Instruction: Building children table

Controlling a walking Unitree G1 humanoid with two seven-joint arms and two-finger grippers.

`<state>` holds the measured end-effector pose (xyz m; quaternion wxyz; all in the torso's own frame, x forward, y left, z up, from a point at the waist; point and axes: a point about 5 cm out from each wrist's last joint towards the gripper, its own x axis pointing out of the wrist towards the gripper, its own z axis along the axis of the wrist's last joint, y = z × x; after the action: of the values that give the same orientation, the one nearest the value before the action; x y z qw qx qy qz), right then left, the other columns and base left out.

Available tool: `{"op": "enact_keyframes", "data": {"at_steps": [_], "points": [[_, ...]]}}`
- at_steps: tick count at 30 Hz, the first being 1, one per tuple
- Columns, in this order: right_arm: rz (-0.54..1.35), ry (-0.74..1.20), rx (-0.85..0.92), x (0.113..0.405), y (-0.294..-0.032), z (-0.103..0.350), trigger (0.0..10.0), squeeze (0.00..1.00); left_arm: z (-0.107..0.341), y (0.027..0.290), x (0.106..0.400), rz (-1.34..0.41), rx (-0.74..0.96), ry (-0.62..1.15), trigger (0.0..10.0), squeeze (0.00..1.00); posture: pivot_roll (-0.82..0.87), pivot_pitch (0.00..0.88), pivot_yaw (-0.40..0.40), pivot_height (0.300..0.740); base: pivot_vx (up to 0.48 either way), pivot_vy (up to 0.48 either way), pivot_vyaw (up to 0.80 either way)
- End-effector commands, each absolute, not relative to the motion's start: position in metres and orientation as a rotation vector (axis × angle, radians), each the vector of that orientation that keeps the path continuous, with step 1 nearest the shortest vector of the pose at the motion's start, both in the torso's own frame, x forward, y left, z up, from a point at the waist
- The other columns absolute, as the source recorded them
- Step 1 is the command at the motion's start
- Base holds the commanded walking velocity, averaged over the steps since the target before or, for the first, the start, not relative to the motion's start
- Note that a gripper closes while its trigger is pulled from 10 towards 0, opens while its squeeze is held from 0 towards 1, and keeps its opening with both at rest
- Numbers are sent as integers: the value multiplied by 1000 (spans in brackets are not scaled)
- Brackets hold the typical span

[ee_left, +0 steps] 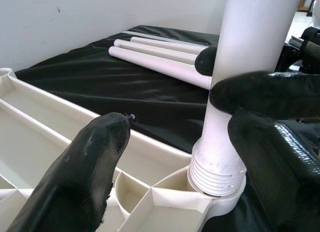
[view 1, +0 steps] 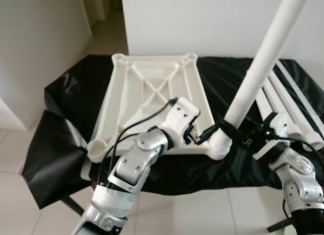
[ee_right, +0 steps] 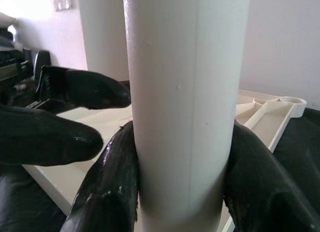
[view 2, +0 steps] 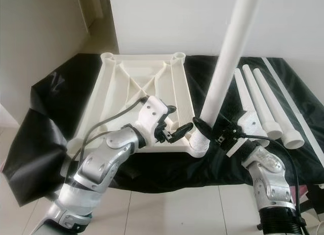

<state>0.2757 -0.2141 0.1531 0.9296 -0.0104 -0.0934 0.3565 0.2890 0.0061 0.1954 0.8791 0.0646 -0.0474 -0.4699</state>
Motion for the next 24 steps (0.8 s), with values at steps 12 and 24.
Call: {"op": "enact_keyframes", "data": {"at_steps": [12, 24], "points": [[650, 116, 119, 275, -217, 97, 10000, 0, 202, 7, 289, -971, 152, -115, 10000, 0, -46, 30, 26, 740, 0, 0, 0], [616, 84, 88, 273, -215, 99, 10000, 0, 202, 7, 289, -968, 150, -114, 10000, 0, -46, 33, 23, 740, 0, 0, 0]]}}
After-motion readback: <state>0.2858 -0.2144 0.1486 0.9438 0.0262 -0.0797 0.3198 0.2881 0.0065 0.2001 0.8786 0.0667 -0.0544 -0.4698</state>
